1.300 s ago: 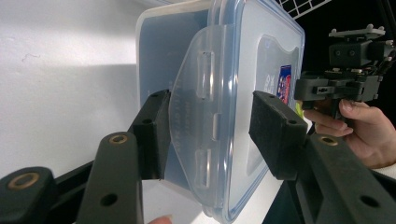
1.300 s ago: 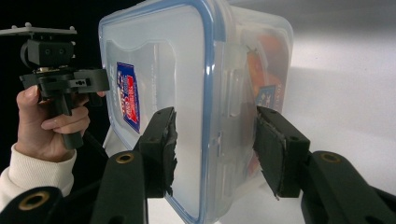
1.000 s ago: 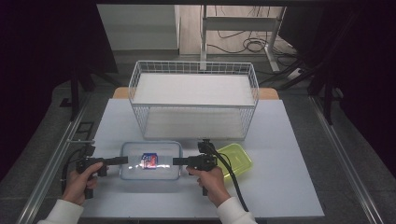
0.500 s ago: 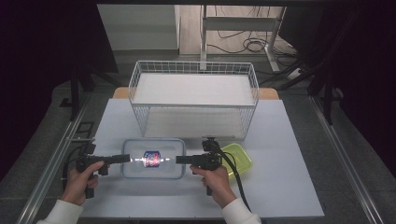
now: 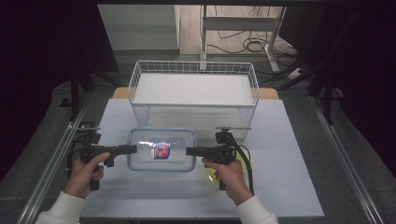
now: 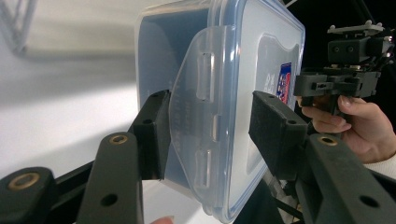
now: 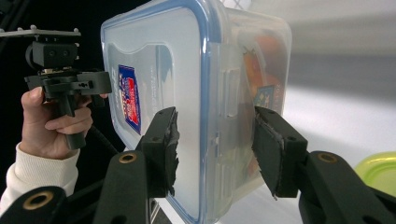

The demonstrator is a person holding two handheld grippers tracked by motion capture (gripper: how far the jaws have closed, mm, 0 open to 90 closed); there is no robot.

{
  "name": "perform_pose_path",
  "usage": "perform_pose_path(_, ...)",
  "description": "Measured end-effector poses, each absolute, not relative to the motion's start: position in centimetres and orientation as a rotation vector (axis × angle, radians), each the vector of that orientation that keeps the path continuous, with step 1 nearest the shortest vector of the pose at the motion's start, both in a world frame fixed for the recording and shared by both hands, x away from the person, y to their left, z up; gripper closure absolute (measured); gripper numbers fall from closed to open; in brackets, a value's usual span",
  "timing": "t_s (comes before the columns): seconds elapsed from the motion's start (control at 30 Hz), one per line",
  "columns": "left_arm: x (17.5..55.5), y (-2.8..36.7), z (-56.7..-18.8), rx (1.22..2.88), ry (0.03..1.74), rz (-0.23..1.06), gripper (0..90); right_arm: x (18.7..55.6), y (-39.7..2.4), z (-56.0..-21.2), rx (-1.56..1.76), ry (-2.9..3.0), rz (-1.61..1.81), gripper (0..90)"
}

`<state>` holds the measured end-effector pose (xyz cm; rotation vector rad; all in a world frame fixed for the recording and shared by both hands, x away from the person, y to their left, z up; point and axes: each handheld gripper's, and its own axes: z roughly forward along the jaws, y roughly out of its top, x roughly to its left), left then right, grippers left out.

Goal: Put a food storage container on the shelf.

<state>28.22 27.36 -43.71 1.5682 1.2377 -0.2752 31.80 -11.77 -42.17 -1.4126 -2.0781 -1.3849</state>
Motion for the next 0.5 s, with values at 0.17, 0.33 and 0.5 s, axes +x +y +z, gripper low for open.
perform_pose_path(0.17,28.9,26.1,-41.5,1.562,1.208,-0.259,49.6,32.1,-12.8,-39.7,-1.409,-2.108,-1.421,51.9)
perform_pose_path(0.33,29.8,25.0,-39.8,1.558,1.186,-0.258,49.7,32.6,-14.0,-37.4,-1.404,-2.137,-1.451,51.9)
perform_pose_path(0.5,30.9,24.0,-38.3,1.566,1.161,-0.258,49.8,33.1,-15.1,-35.5,-1.404,-2.163,-1.476,51.9)
